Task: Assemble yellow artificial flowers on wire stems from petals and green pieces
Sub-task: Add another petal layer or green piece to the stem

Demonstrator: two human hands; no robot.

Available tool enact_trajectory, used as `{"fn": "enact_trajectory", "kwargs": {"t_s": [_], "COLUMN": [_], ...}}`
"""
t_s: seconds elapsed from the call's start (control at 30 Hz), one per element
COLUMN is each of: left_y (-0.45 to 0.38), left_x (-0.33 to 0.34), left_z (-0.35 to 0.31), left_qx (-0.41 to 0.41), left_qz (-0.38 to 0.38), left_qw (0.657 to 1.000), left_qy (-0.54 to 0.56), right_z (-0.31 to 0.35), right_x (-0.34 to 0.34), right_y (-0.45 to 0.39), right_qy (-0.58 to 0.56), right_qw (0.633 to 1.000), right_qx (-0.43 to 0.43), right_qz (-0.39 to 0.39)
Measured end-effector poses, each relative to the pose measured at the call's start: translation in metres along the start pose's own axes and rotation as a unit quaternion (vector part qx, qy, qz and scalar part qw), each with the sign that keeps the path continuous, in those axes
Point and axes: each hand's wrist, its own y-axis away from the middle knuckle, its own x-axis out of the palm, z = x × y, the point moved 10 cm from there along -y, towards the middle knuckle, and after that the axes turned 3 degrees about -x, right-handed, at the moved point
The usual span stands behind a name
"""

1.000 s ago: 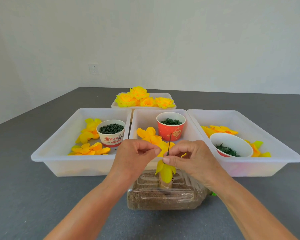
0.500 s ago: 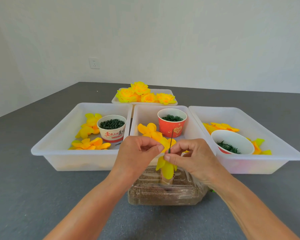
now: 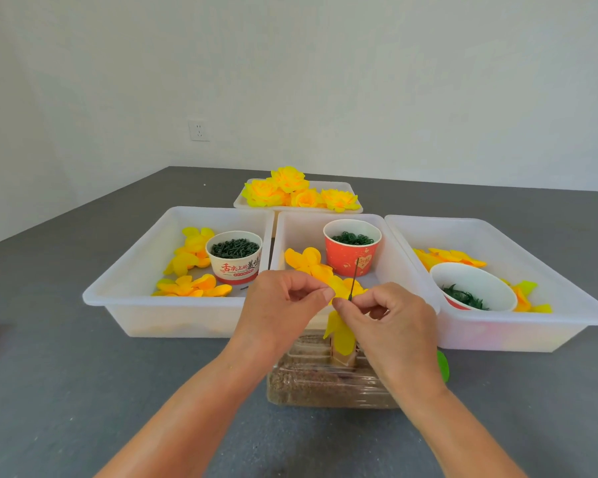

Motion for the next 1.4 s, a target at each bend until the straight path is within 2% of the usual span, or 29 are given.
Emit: {"fn": "enact_trajectory", "kwargs": {"t_s": [0.43,0.57,0.73,0.83,0.9,1.0,1.1,1.17,1.27,1.33,1.4], "left_y": [0.001,0.004,0.003,-0.001,-0.005,-0.013,-0.034,-0.049,-0.062,-0.069,-0.075], "left_x": [0.012,0.015,0.017,0.022,0.023,0.024,0.009,0.001,0.004,0.012,0.019], "left_z": [0.006,0.004,0.006,0.007,0.01,0.011,0.015,0.02,0.03,0.037,0.041], "left_qx": [-0.008,-0.011,-0.009,-0.012,-0.02,-0.037,-0.053,-0.06,-0.069,-0.07,-0.066], "left_qz": [0.021,0.039,0.036,0.065,0.089,0.146,0.121,0.086,0.068,0.076,0.08], "left_qw": [1.0,0.999,0.999,0.998,0.996,0.989,0.991,0.994,0.995,0.994,0.992], "left_qy": [0.007,0.007,-0.007,-0.015,-0.022,-0.009,0.017,0.01,-0.018,-0.044,-0.072], "right_z": [0.006,-0.007,-0.023,-0.036,-0.044,-0.059,-0.083,-0.089,-0.096,-0.095,-0.094], "right_x": [0.002,0.005,0.014,0.013,0.014,0.034,0.06,0.078,0.102,0.112,0.114], "right_y": [0.01,0.007,0.004,-0.013,-0.032,-0.057,-0.074,-0.079,-0.075,-0.074,-0.075], "right_qy": [0.009,-0.058,-0.152,-0.176,-0.146,-0.088,0.007,0.067,0.161,0.246,0.301], "right_qw": [0.999,0.997,0.97,0.963,0.971,0.97,0.959,0.945,0.901,0.876,0.865], "right_qx": [-0.047,0.013,0.089,0.122,0.112,0.117,0.138,0.119,0.099,0.054,0.029], "right_qz": [-0.019,0.041,0.166,0.163,0.155,0.192,0.247,0.299,0.39,0.411,0.4]}}
